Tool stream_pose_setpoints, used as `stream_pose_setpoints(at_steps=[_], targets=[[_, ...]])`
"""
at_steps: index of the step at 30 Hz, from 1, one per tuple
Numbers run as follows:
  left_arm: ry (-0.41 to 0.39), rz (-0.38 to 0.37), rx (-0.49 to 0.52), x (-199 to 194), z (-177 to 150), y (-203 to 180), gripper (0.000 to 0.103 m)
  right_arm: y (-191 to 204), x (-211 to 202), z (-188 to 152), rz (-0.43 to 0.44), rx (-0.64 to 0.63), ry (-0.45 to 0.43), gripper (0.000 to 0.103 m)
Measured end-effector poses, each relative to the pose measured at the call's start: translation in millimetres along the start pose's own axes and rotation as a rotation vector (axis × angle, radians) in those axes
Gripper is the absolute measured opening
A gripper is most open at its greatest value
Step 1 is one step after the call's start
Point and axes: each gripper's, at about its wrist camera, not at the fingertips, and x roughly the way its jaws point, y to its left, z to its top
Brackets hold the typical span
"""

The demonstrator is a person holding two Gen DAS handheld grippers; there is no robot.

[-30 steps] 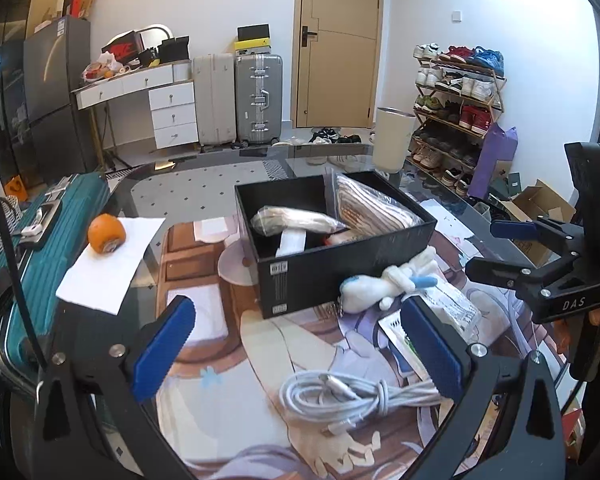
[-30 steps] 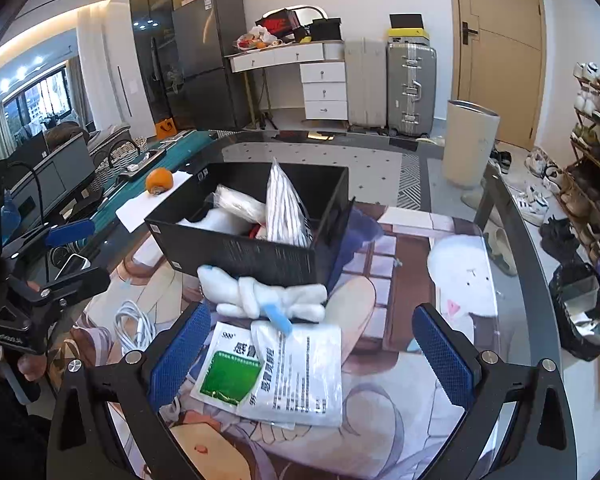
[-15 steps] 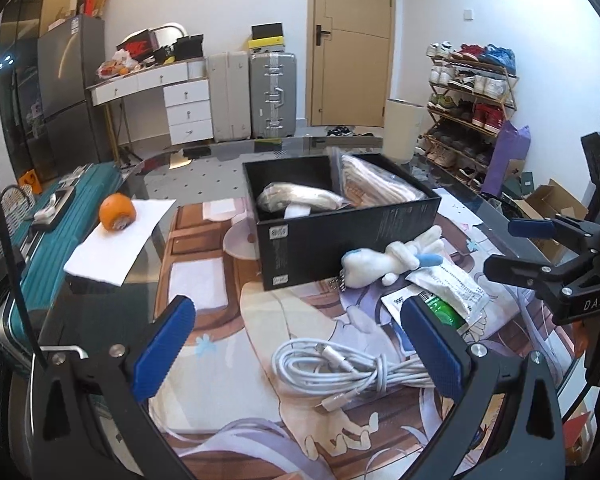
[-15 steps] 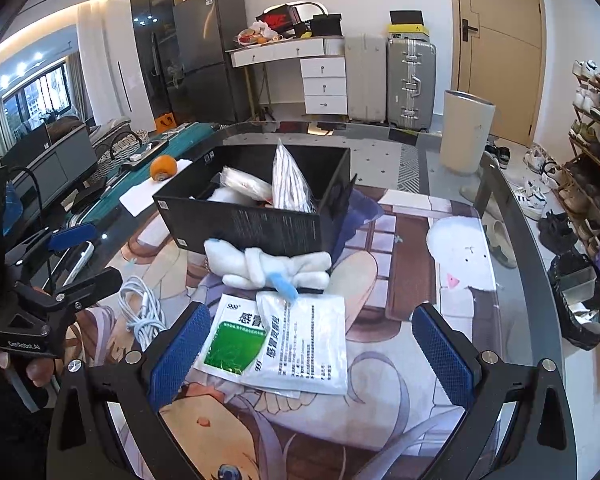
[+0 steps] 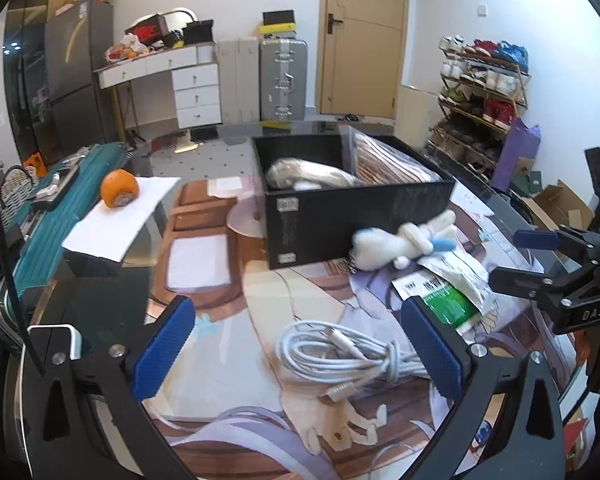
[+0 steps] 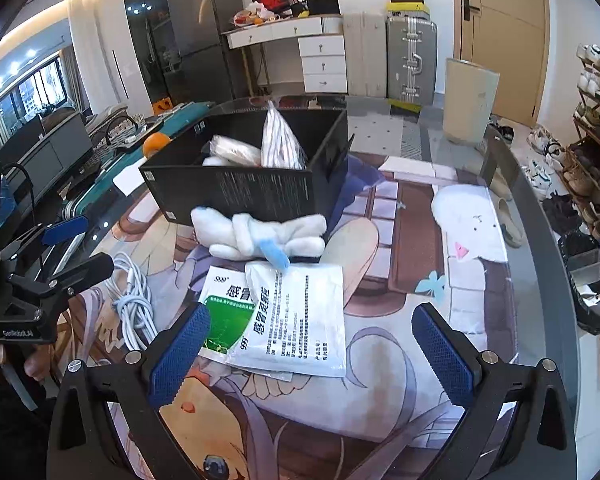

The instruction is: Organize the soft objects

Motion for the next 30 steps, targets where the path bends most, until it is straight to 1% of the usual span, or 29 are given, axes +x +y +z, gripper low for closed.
stream_pose_setpoints(at_steps=[3,5,8,11,12,15,17,20,24,27,30], targets=[[0.018,-0.048,0.050,-0.8,-2.3,-10.2,0.103,2.3,3.0,-1.8,0.010,-0.016,0.016,0.102],[0.026,-0.084,0.102,-2.7,-4.2,-18.5,0.103,3.9,4.0,-2.6,0.027,-0.020,0.018,0.102],[0.034,-0.086,0.141,-2.3,-6.1,-24.5,0.103,5.6,7.6,-3.4,0.034,-0.025,0.027,0.102],[0.068,-0.118,0.132,0.8,-6.2,-20.1,0.103,7.1,10.2,-5.4,0.044,-0.039,0.041,0.102],[0.084,-0.123,0.132,2.7,-6.7,-18.9,0.103,7.3,10.7,-5.9,0.046,-0.044,0.044,0.102],[0.097,-0.132,0.124,4.9,-7.5,-14.8,0.103,7.4,13.1,-6.7,0.048,-0.051,0.052,0.102],[0.106,-0.141,0.126,5.4,-8.1,-13.0,0.103,5.8,16.0,-7.1,0.047,-0.040,0.059,0.102],[0.126,-0.177,0.142,5.9,-8.5,-12.8,0.103,3.7,21.5,-7.3,0.044,-0.016,0.067,0.102],[0.143,-0.165,0.138,9.7,-10.3,-12.3,0.103,0.0,32.2,-5.9,0.024,0.031,0.087,0.102],[0.143,-0.159,0.133,10.6,-11.1,-14.1,0.103,2.1,36.9,-5.4,-0.002,0.032,0.077,0.102],[0.143,-0.156,0.124,13.6,-11.5,-15.3,0.103,3.1,36.5,-5.1,0.012,0.037,0.072,0.102]])
